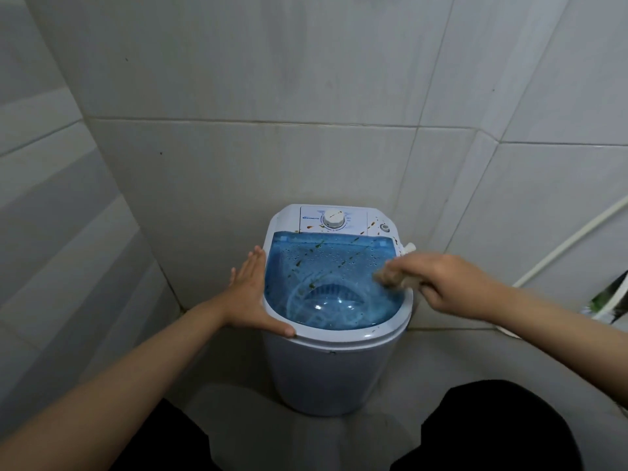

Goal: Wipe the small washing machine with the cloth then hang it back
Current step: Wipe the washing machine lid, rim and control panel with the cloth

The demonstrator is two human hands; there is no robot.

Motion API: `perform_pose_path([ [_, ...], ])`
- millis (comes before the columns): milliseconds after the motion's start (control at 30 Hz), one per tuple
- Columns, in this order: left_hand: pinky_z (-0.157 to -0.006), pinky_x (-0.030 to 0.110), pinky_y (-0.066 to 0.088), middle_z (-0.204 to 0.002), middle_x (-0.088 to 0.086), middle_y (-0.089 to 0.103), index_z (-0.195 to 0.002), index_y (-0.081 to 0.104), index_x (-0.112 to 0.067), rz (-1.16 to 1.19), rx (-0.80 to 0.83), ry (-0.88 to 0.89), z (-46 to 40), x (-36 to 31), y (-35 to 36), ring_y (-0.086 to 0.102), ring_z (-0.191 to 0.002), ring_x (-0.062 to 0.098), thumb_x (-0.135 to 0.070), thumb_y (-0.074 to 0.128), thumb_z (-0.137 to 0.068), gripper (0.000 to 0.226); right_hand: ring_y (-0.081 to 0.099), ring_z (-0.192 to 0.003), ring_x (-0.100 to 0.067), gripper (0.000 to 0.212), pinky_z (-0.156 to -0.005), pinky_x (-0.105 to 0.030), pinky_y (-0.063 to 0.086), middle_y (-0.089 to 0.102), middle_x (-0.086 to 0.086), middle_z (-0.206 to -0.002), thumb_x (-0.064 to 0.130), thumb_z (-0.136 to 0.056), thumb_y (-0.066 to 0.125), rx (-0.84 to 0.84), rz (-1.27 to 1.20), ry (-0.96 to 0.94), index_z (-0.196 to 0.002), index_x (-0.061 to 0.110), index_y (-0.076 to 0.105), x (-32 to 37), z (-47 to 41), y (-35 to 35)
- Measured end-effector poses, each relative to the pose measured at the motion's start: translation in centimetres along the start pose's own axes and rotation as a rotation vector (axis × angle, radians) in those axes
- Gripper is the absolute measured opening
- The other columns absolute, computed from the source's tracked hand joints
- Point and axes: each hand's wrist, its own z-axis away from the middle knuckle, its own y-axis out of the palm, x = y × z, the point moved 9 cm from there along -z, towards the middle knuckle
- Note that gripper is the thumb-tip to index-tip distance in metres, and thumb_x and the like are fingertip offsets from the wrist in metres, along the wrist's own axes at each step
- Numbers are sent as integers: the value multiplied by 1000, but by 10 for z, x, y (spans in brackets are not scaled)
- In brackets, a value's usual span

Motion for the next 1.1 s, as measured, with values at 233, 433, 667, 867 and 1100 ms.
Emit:
perform_pose_path([
  [233,-114,47,-16,-151,-1,-39,-142,-33,-19,23,-6,1,-1,1,2,-33,-138,16,-91,62,-28,164,65,-103,-34,29,-79,-26,45,72,-14,-112,4,-86,57,-346,0,535,-114,11,64,-130,-53,-20],
  [433,-114,47,-16,-147,-2,-43,-139,-38,-20,18,3,1,-3,2,6,-35,-137,16,-91,62,-29,164,63,-108,-31,44,-89,-37,53,70,-8,-117,-1,-82,47,-186,-13,602,-117,21,63,-162,-85,23],
  [667,-114,44,-16,-150,-2,-39,-141,-34,-20,44,-14,12,-3,1,4,-33,-138,15,-91,62,-26,165,61,-108,-35,48,-85,-39,51,66,-14,-121,1,-82,54,-24,165,573,-127,16,57,-155,-73,37],
  [867,-113,43,-15,-153,0,-35,-143,-30,-18,53,-31,12,-1,-4,1,-30,-139,14,-93,59,-22,168,61,-109,-34,48,-85,-39,53,65,-14,-123,3,-82,54,17,231,502,-129,14,55,-121,-48,42],
  [1100,-112,42,-14,-154,1,-32,-144,-28,-17,61,-38,22,2,-6,0,-30,-138,12,-92,60,-22,168,63,-101,-34,44,-76,-38,52,62,-13,-120,3,-82,51,88,296,565,-124,14,51,-86,-11,51],
])
